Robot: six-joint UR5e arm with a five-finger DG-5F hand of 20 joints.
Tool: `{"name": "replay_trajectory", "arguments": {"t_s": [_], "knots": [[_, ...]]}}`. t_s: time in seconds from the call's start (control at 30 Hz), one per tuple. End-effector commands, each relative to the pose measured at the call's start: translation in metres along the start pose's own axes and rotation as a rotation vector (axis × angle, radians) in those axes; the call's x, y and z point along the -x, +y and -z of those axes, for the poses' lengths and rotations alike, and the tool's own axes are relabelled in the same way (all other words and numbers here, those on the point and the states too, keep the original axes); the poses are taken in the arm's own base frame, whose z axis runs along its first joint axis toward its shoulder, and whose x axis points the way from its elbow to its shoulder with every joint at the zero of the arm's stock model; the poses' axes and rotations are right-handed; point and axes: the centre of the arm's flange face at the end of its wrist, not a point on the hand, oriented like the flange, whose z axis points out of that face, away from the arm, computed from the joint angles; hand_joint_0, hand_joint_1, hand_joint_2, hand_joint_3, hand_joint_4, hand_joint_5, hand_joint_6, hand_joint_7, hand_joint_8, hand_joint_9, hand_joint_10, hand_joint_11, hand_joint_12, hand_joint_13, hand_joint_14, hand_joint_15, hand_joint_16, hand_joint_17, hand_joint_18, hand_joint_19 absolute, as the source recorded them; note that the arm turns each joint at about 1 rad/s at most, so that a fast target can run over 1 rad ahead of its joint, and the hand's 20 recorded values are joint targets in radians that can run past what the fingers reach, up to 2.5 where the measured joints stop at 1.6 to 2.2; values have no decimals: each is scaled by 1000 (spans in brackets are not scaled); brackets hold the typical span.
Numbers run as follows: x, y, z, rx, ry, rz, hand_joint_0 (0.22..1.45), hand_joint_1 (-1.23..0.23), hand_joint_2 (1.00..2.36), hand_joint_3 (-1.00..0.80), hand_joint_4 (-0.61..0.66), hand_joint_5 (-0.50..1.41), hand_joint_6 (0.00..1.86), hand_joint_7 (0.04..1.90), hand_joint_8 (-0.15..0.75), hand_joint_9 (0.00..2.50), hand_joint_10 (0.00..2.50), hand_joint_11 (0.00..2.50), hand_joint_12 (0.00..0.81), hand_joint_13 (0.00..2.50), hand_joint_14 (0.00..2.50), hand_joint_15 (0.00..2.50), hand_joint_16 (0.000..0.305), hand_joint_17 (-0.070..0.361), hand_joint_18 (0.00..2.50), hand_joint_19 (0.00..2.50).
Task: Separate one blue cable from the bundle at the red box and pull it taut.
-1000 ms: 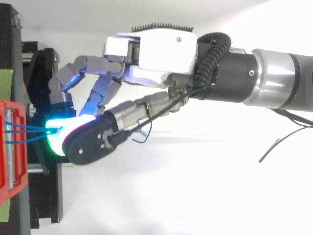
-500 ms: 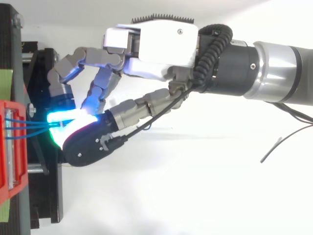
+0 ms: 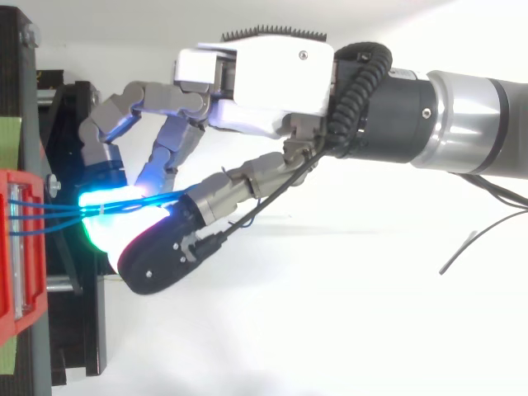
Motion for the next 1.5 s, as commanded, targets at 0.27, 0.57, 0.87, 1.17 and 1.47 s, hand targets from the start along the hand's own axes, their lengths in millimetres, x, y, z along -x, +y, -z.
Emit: {"name": "replay_trajectory", "arguments": {"t_s": [0.27,0.57,0.87,1.17,1.47], "knots": [[-1,1,-1,2,0,0,606,-617,1012,-328,154,-161,861,1150,318,1203,27,1135,386,1051,26,691,51,115,893,793],[-2,1,-1,2,2,-1,617,-805,1020,-127,94,-174,886,1178,311,1140,26,1164,395,1017,25,699,54,122,886,795],[1,5,-3,11,-2,10,612,-848,1013,-310,138,-189,902,1130,296,1097,27,1172,377,972,28,701,52,117,851,817],[0,5,-3,5,-2,21,583,-454,1000,-500,147,-157,866,1137,311,1215,26,1194,384,1036,26,698,53,119,910,827],[0,5,-3,5,-5,21,593,-703,1017,-219,151,-162,854,1208,316,1088,26,1164,395,993,25,703,55,123,901,816]]}}
